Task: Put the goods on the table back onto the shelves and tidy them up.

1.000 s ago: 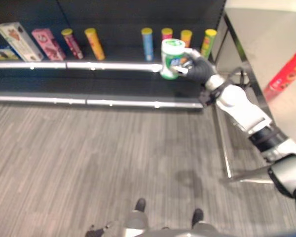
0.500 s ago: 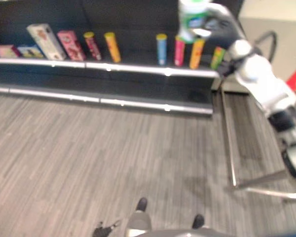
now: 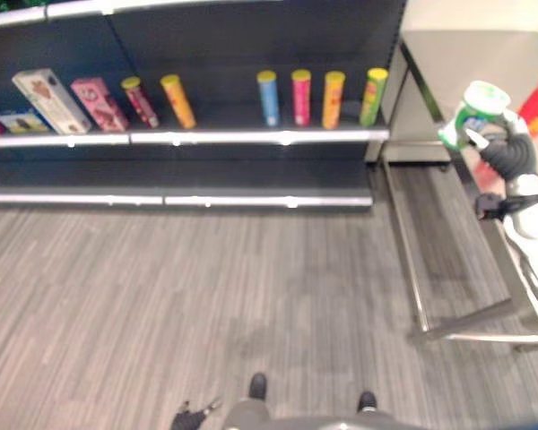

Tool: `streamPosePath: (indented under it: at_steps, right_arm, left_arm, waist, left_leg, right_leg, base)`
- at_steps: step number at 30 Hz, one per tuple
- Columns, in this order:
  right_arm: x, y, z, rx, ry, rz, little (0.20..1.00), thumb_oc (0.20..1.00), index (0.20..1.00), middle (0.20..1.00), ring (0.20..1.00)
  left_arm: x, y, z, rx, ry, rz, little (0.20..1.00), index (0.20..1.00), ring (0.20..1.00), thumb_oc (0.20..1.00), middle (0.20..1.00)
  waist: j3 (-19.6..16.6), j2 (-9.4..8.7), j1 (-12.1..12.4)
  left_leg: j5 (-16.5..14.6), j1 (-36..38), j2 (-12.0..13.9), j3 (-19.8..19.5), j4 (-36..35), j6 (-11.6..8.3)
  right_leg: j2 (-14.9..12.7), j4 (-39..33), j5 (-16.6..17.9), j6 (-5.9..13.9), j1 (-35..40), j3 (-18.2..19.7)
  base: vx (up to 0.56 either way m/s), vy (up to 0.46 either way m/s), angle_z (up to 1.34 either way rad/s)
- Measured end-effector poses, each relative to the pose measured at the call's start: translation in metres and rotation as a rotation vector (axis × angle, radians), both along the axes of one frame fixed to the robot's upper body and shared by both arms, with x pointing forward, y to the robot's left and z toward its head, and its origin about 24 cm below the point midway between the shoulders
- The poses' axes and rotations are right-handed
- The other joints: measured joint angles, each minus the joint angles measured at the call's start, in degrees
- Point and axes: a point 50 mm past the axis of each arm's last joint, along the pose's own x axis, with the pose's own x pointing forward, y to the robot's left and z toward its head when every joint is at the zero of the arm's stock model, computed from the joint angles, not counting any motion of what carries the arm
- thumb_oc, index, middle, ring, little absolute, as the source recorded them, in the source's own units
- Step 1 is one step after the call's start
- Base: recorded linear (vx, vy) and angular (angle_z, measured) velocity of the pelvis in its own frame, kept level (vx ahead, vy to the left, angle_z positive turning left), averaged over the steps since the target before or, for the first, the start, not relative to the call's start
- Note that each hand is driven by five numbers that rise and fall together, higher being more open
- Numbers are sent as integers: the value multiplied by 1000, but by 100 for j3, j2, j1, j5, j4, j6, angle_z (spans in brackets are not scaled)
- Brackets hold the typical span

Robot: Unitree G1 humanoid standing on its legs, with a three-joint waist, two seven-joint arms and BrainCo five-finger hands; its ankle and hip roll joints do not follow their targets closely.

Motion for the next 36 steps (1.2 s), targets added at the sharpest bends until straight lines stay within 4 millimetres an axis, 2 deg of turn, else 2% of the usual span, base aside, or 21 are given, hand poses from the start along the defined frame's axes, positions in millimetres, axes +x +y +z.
streamPosePath:
  at_steps: [9, 11, 13, 15, 16, 18, 20, 22, 23, 24, 25, 26, 27, 28, 29, 30, 32, 33, 34, 35, 36]
  right_arm:
    - [-6, 1, 18, -86, -56, 14, 200, 200, 200, 200, 200]
    - [-8, 4, 27, -102, -85, 23, 200, 200, 200, 200, 200]
    - [-8, 7, 37, -103, -133, 36, 200, 200, 200, 200, 200]
    - [-9, 9, 45, -102, -167, 41, 200, 200, 200, 200, 200]
    - [-10, 12, 49, -103, -184, 52, 200, 200, 200, 200, 200]
    - [-17, 19, 60, -111, -248, 82, 200, 200, 200, 200, 200]
    - [-20, 18, 66, -101, -294, 67, 200, 200, 200, 200, 200]
    - [-22, 15, 69, -104, -312, 49, 200, 200, 200, 200, 200]
    - [-23, 16, 69, -96, -329, 45, 200, 200, 200, 200, 200]
    - [-24, 22, 66, -82, -332, 66, 200, 200, 200, 200, 200]
    - [-26, 29, 63, -73, -344, 86, 200, 200, 200, 200, 200]
    - [-27, 32, 61, -66, -355, 94, 200, 200, 200, 200, 200]
    - [-30, 35, 58, -54, -363, 103, 200, 200, 200, 200, 200]
    - [-29, 36, 57, -56, -364, 103, 200, 200, 200, 200, 200]
    - [-29, 36, 56, -58, -358, 100, 200, 200, 200, 200, 200]
    - [-29, 36, 57, -61, -361, 95, 200, 200, 200, 200, 200]
    - [-29, 34, 54, -61, -352, 74, 200, 200, 200, 200, 200]
    - [-29, 33, 54, -61, -354, 69, 200, 200, 200, 200, 200]
    - [-30, 32, 57, -73, -361, 64, 200, 200, 200, 200, 200]
    - [-31, 31, 59, -85, -366, 60, 200, 200, 200, 200, 200]
    - [-32, 28, 62, -102, -370, 46, 200, 200, 200, 200, 200]
  left_arm:
    - [1, 0, 0, -2, -2, 0, 1000, 1000, 1000, 1000, 1000]
    - [9, 4, 4, 10, -38, -4, 1000, 1000, 1000, 1000, 1000]
    - [21, 8, 7, 22, -75, -13, 1000, 1000, 1000, 1000, 1000]
    - [24, 7, 7, 17, -79, -9, 1000, 1000, 1000, 1000, 1000]
    - [21, 6, 5, 12, -62, -6, 1000, 1000, 1000, 1000, 1000]
    - [15, 5, 3, 5, -35, -5, 1000, 1000, 1000, 1000, 1000]
    - [15, 5, 1, 3, -19, -5, 1000, 1000, 1000, 1000, 1000]
    - [14, 4, 0, 1, -7, -4, 1000, 1000, 1000, 1000, 1000]
    - [12, 6, 1, 7, -5, 1, 1000, 1000, 1000, 1000, 1000]
    - [15, 14, 3, 28, -9, -4, 1000, 1000, 1000, 1000, 1000]
    - [18, 21, 4, 45, -5, 0, 1000, 1000, 1000, 1000, 1000]
    - [20, 20, 4, 45, 1, 3, 1000, 1000, 1000, 1000, 1000]
    - [23, 23, 5, 62, -10, -19, 1000, 1000, 1000, 1000, 1000]
    - [26, 26, 7, 73, -22, -25, 1000, 1000, 1000, 1000, 1000]
    - [30, 31, 9, 91, -30, -31, 1000, 1000, 1000, 1000, 1000]
    - [29, 34, 10, 99, -20, -35, 1000, 1000, 1000, 1000, 1000]
    - [26, 47, 13, 141, 0, -63, 1000, 1000, 1000, 1000, 1000]
    - [27, 53, 16, 159, -1, -77, 1000, 1000, 1000, 1000, 1000]
    - [31, 59, 19, 179, -15, -90, 1000, 1000, 1000, 1000, 1000]
    - [33, 61, 21, 186, -23, -97, 1000, 1000, 1000, 1000, 1000]
    - [36, 64, 23, 197, -29, -100, 1000, 1000, 1000, 1000, 1000]
  waist:
    - [23, 52, 14]
    - [148, 12, 44]
    - [417, -58, 136]
    - [559, -141, 181]
    - [579, -180, 276]
    - [584, -234, 320]
    - [628, -297, 402]
    - [605, -253, 499]
    - [606, -277, 584]
    - [609, -519, 714]
    - [598, -709, 776]
    - [577, -654, 758]
    - [536, -673, 795]
    - [529, -701, 811]
    - [518, -712, 827]
    - [514, -677, 770]
    - [438, -693, 698]
    - [347, -692, 681]
    - [332, -691, 698]
    - [329, -670, 640]
    - [327, -604, 546]
  left_leg:
    - [1, -97, 8, -41, 30, -19]
    - [-36, -345, -19, -38, 449, -46]
    - [-54, -624, -41, -59, 1076, -74]
    - [-72, -973, -71, -52, 1662, -132]
    - [-160, -1033, -33, 62, 1716, -192]
    - [-213, -1158, -19, 158, 1156, -230]
    - [-191, -1405, -74, 179, 636, -256]
    - [-199, -1514, -103, 256, 334, -248]
    - [83, -1556, -133, 379, 493, -153]
    - [104, -1574, -336, 579, 762, -69]
    - [-109, -1567, -622, 593, 1062, 258]
    - [16, -1563, -589, 707, 1202, 460]
    - [-211, -1550, -686, 715, 1482, 633]
    - [-445, -1508, -769, 726, 1560, 676]
    - [-451, -1356, -861, 733, 1570, 791]
    - [-471, -1256, -848, 711, 1582, 899]
    - [-767, -888, -1080, 623, 1682, 1118]
    - [-794, -802, -1101, 603, 1626, 1163]
    - [-835, -670, -1098, 532, 1490, 1226]
    - [-720, -567, -1059, 484, 1309, 1203]
    - [-710, -476, -1016, 337, 1185, 1251]
  right_leg:
    - [17, 1, -15, 1, -75, -8]
    - [45, 29, -49, -47, -103, -14]
    - [65, 18, -117, -197, -65, -4]
    - [43, 0, -130, -314, 33, -37]
    - [14, -6, -171, -354, 52, 12]
    - [-4, -4, -193, -363, -49, 27]
    - [-46, -4, -224, -330, -139, 153]
    - [-92, -4, -255, -284, -89, 171]
    - [-181, -5, -335, -176, -39, 275]
    - [-403, 14, -463, -288, 6, 386]
    - [-660, 216, -419, -286, 67, 462]
    - [-731, 398, -488, -217, 123, 408]
    - [-813, 718, -379, -190, 113, 419]
    - [-855, 931, -279, -167, 55, 442]
    - [-959, 1498, -181, -90, -113, 504]
    - [-1102, 2243, -235, -80, -343, 598]
    - [-1342, 3130, 165, -95, -437, 716]
    - [-1431, 3336, 310, -128, -461, 558]
    - [-1431, 3426, 242, -121, -606, 399]
    - [-1415, 3285, 14, -106, -592, 101]
    - [-1263, 3034, -156, -98, -629, -93]
  base:
    - [23, -84, 1]
    - [30, -54, 10]
    - [138, 41, 13]
    - [314, 153, 16]
    - [402, 228, 13]
    - [345, 201, 4]
    - [371, 266, 1]
    - [266, 245, -13]
    - [470, 439, -41]
    - [582, 592, -32]
    - [439, 452, -11]
    - [211, 323, 15]
    - [197, 338, 16]
    - [297, 508, 13]
    - [310, 498, 16]
    - [293, 438, 33]
    - [316, 322, 36]
    - [362, 214, 9]
    - [357, 131, 6]
    - [264, 64, 11]
    - [275, 30, 25]
